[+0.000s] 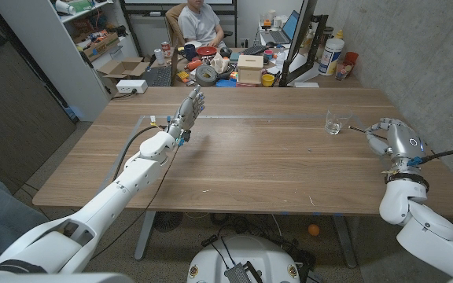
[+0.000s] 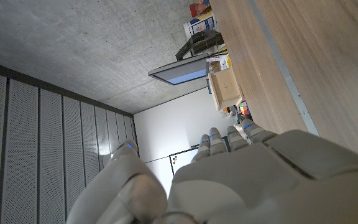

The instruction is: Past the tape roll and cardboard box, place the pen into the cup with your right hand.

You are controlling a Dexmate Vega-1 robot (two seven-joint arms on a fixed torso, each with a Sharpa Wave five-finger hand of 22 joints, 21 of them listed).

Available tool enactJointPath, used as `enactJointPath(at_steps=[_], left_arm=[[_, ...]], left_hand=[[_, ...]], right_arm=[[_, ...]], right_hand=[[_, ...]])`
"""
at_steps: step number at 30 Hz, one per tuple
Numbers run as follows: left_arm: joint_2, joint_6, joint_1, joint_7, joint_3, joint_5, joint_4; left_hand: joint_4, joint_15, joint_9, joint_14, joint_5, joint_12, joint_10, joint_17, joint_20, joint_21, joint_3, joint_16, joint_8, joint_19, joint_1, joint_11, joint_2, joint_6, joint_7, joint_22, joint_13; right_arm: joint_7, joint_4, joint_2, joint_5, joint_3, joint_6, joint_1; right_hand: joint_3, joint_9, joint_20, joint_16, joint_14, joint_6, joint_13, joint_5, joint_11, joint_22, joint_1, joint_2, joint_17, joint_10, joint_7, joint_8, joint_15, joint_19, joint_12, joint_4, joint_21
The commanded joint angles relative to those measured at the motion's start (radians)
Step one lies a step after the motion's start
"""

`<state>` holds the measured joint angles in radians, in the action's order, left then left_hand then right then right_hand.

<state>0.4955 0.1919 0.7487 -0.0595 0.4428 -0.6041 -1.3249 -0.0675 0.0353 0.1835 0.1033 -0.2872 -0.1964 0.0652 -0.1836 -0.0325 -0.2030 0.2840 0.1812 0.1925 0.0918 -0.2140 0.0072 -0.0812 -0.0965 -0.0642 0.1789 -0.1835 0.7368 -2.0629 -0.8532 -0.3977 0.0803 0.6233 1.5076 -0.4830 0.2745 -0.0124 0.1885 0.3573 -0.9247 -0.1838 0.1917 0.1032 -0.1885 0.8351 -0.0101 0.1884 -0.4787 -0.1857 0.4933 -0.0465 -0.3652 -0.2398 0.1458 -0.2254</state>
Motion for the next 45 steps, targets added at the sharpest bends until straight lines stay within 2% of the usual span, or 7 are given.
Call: enactJointPath(at_steps=[1,31,45], left_arm=[[0.004,0.003,0.010,0.011,-0.006,-0.002,-0.011],[0.021,0.014,0.057,0.052,-0.026,-0.003,-0.063],[0.033,0.017,0.089,0.077,-0.038,-0.005,-0.101]], left_hand=[[-0.001,0.000,0.004,0.006,0.004,-0.005,0.011,-0.004,-0.001,-0.002,-0.006,0.006,0.004,0.005,-0.006,-0.003,0.008,-0.002,0.004,0.005,-0.005],[-0.001,0.000,0.004,0.005,0.005,-0.006,0.009,-0.004,-0.001,-0.003,-0.011,0.006,0.004,0.006,-0.009,-0.002,0.010,-0.001,0.005,0.005,-0.005],[-0.001,0.000,0.004,0.005,0.006,-0.006,0.011,-0.004,0.000,-0.003,-0.013,0.007,0.004,0.006,-0.011,-0.001,0.011,-0.001,0.006,0.005,-0.005]], right_arm=[[-0.023,0.031,-0.028,-0.014,0.019,-0.020,-0.059],[-0.101,0.154,-0.135,-0.067,0.159,-0.086,-0.290],[-0.138,0.209,-0.173,-0.090,0.219,-0.119,-0.371]], right_hand=[[0.000,0.086,-0.002,0.004,0.004,-0.005,-0.002,-0.001,-0.006,-0.003,0.003,0.001,0.004,-0.001,0.000,0.015,-0.024,-0.003,0.006,-0.004,0.000],[-0.002,0.085,0.000,0.006,0.015,0.001,-0.002,-0.003,-0.006,-0.004,0.004,0.000,0.003,-0.005,0.000,0.016,-0.024,-0.006,0.010,-0.004,0.001],[-0.002,0.087,0.003,0.007,0.022,0.002,-0.003,-0.004,-0.007,-0.004,0.002,-0.002,0.004,-0.007,0.001,0.018,-0.025,-0.008,0.012,-0.006,0.001]])
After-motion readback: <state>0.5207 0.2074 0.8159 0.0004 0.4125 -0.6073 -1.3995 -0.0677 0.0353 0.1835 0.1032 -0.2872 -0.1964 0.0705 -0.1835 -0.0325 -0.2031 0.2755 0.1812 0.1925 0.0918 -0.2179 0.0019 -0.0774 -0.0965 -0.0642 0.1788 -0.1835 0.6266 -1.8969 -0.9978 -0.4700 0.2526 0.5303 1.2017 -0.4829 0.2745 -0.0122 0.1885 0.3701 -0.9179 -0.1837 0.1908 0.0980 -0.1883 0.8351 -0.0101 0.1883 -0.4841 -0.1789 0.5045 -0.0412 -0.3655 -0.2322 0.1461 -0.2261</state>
